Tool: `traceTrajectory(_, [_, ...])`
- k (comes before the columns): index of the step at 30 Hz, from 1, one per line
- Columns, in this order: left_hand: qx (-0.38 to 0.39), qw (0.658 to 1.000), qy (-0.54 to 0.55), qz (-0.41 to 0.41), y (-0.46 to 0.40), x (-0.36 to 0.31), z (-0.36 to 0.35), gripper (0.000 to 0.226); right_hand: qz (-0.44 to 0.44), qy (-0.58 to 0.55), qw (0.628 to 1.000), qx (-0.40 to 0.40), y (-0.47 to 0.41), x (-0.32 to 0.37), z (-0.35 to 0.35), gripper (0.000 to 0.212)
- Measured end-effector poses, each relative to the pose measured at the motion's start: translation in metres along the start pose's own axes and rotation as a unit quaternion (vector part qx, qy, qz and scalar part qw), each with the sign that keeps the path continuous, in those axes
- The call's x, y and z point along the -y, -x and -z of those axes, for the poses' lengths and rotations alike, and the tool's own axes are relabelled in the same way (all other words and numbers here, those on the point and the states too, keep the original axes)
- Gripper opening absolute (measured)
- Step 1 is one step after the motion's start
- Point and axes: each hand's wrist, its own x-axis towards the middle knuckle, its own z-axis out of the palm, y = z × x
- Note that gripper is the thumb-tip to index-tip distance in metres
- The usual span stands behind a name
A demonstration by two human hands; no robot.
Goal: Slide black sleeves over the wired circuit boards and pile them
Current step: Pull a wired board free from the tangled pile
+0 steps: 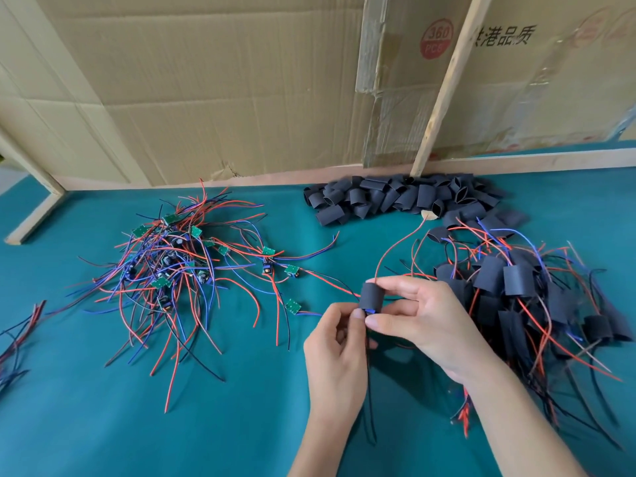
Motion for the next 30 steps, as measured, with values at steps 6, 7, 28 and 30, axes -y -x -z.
traceTrajectory(6, [0.030, 0.997, 0.064, 0.023, -0.001, 0.000, 0.000, 0.018, 0.046, 0.044, 0.997, -0.054, 0.001, 0.005, -0.005, 0.034])
traceTrajectory(7, [0.032, 0.996, 0.083, 0.028, -0.001, -0.001, 0.001, 0.014, 0.047, 0.042, 0.997, -0.048, 0.001, 0.006, -0.005, 0.031])
traceTrajectory(28, [0.094, 0.990, 0.091, 0.051, -0.003, -0.007, 0.005, 0.033, 0.004, -0.011, 0.999, 0.036, 0.003, 0.010, 0.013, 0.040])
traceTrajectory(30, [0.102, 0.989, 0.091, 0.055, -0.003, -0.008, 0.005, 0.033, 0.009, -0.004, 1.000, 0.026, 0.003, 0.009, 0.012, 0.037])
